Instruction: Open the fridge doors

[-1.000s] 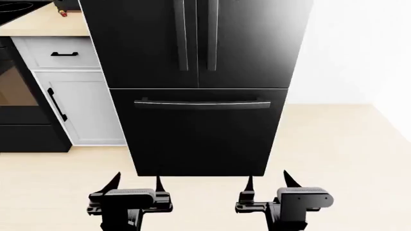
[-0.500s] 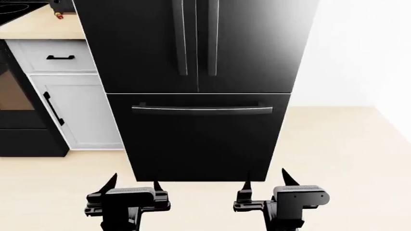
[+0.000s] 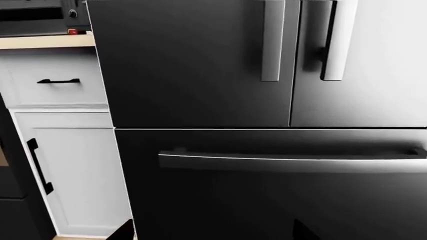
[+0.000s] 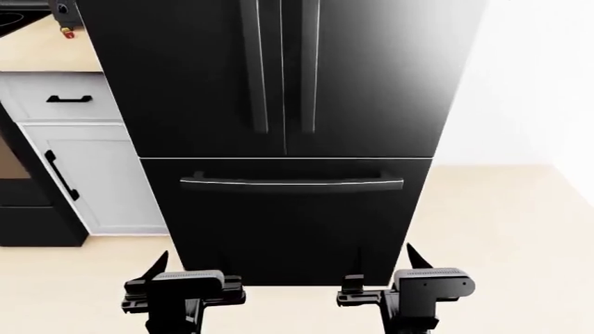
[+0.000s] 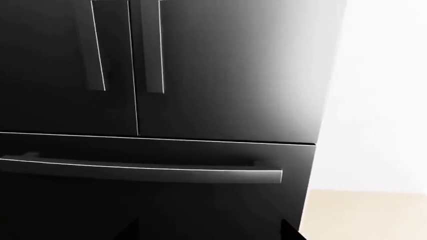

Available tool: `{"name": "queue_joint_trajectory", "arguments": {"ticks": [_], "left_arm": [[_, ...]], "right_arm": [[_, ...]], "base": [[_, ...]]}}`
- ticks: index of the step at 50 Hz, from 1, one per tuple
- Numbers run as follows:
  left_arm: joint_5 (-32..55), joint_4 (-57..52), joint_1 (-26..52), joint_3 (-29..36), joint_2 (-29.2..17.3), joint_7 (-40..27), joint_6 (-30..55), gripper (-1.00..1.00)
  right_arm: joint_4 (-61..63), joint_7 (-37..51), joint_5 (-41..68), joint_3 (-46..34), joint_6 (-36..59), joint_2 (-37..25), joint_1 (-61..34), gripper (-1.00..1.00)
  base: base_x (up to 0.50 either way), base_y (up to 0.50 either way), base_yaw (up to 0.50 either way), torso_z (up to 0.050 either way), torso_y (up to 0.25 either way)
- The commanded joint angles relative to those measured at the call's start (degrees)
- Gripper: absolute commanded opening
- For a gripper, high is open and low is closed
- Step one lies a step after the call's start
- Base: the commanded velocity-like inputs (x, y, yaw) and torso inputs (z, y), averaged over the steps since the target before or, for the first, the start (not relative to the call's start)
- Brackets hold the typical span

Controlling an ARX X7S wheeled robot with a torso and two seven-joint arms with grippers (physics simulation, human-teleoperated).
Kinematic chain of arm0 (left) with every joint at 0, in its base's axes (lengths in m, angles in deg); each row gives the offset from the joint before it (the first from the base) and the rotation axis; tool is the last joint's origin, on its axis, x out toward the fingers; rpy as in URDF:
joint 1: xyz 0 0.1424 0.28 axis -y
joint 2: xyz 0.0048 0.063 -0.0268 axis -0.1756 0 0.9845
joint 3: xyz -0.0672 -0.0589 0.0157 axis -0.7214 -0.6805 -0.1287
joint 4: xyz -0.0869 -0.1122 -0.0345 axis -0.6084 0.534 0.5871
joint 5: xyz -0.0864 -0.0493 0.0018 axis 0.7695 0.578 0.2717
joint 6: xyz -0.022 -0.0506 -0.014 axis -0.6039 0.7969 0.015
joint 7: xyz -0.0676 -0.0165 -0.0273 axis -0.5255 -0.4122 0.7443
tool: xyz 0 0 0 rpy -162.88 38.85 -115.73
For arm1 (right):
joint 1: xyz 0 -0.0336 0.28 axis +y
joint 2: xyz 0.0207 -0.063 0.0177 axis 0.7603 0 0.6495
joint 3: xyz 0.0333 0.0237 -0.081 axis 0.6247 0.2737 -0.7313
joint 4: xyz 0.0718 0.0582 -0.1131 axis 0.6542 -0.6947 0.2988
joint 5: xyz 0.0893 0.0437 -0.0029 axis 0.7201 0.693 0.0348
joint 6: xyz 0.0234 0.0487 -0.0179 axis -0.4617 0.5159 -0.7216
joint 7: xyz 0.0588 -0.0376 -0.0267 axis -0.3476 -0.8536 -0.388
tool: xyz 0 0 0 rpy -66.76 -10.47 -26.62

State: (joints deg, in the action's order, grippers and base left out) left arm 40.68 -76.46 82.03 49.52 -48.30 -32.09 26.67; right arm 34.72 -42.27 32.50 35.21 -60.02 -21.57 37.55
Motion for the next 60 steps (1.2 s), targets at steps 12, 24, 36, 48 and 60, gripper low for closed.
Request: {"name": "queue_joint_trajectory", "arguments": {"ticks": [12, 24, 36, 48, 60], "left_arm": [[1.2, -0.3, -0.1, 0.3, -0.3, 0.6, -0.6, 1.0], [1.9, -0.2, -0.2, 1.0, -0.8, -0.3, -0.9, 1.0], [2.5, -0.3, -0.1, 1.7, -1.4, -0.9, -1.0, 1.0], [3.1, -0.2, 0.0, 2.3, -1.9, -1.4, -1.0, 1.0], [3.5, 0.0, 0.1, 2.9, -2.3, -2.0, -1.2, 1.0]], "right_arm": [[0.0, 0.0, 1.0, -0.1, -0.1, -0.2, 0.2, 1.0], [0.6, 0.6, 1.6, -0.8, -0.1, -1.0, 0.5, 1.0], [0.7, 0.9, 2.4, -1.5, -0.2, -1.5, 0.5, 1.0], [0.9, 1.4, 2.7, -2.1, -0.3, -2.1, 0.7, 1.0], [0.5, 1.9, 3.2, -2.7, -0.3, -2.4, 0.3, 1.0]], "base": [[0.31, 0.0, 0.0, 0.0, 0.0], [0.26, 0.0, 0.0, 0.0, 0.0], [0.26, 0.0, 0.0, 0.0, 0.0], [0.21, 0.0, 0.0, 0.0, 0.0], [0.2, 0.0, 0.0, 0.0, 0.001]]}}
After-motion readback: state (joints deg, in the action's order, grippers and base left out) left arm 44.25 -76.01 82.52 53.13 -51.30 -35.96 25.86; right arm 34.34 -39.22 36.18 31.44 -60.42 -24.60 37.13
